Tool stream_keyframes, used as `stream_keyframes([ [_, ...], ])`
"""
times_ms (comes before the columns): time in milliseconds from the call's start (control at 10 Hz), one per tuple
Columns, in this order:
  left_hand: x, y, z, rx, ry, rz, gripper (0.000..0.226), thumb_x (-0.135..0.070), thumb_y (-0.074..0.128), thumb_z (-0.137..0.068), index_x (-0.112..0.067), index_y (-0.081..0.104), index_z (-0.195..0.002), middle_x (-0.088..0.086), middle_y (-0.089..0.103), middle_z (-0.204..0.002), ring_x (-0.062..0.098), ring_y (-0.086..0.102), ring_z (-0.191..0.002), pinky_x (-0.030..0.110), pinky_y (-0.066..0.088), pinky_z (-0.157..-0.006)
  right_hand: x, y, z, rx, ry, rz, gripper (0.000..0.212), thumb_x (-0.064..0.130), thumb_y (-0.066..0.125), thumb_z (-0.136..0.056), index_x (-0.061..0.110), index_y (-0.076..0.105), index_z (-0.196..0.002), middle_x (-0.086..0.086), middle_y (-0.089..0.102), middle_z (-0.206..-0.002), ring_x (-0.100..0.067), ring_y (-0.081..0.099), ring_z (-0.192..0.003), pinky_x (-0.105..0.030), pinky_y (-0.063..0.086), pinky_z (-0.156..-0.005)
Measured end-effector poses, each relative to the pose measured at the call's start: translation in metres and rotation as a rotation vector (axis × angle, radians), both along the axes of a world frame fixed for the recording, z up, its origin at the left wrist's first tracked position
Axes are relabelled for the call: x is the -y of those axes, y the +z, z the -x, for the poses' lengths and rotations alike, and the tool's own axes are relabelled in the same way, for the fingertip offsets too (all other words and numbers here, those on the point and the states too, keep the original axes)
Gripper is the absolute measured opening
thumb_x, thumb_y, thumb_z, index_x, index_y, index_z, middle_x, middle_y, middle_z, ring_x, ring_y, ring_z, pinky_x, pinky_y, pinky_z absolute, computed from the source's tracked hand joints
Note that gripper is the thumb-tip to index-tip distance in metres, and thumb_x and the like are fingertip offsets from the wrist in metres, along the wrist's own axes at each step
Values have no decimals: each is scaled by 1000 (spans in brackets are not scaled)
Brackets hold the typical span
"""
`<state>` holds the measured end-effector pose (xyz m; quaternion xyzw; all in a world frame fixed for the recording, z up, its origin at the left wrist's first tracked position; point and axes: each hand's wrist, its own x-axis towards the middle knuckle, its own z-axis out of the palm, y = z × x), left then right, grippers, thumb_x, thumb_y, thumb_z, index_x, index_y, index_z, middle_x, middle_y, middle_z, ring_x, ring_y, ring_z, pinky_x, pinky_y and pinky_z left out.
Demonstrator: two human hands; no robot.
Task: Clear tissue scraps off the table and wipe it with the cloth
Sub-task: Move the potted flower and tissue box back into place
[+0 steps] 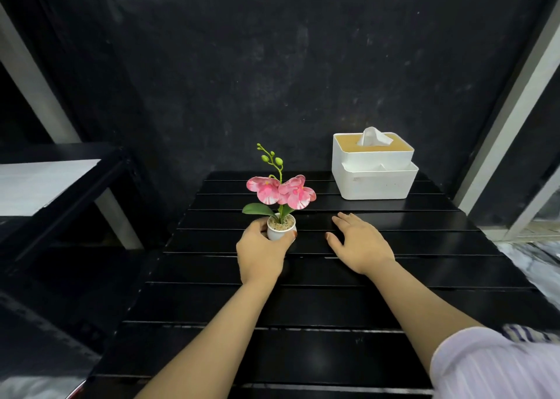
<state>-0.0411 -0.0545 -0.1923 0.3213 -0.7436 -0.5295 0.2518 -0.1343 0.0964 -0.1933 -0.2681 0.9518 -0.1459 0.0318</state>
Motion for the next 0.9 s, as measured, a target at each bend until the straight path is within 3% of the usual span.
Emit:
stream_keyframes([
  [600, -3, -4, -4, -20, 3, 56, 45, -32, 82, -65, -20, 62, -103, -4, 66, -102, 6, 61, -85, 12, 40, -63, -1, -4, 5, -14, -1, 35, 55, 45, 37, -92, 18, 33, -139, -1, 29, -152, -18, 19, -142, -35, 19, -116],
  [900, -3, -5, -4, -12, -8, 70, 44, -35, 81, -64, -22, 62, -102, -5, 66, -101, 10, 63, -90, 25, 48, -74, -1, -2, 4, -4, 5, 34, 55, 44, 38, -91, 16, 33, -139, -2, 29, -152, -19, 20, -142, -36, 20, -116],
])
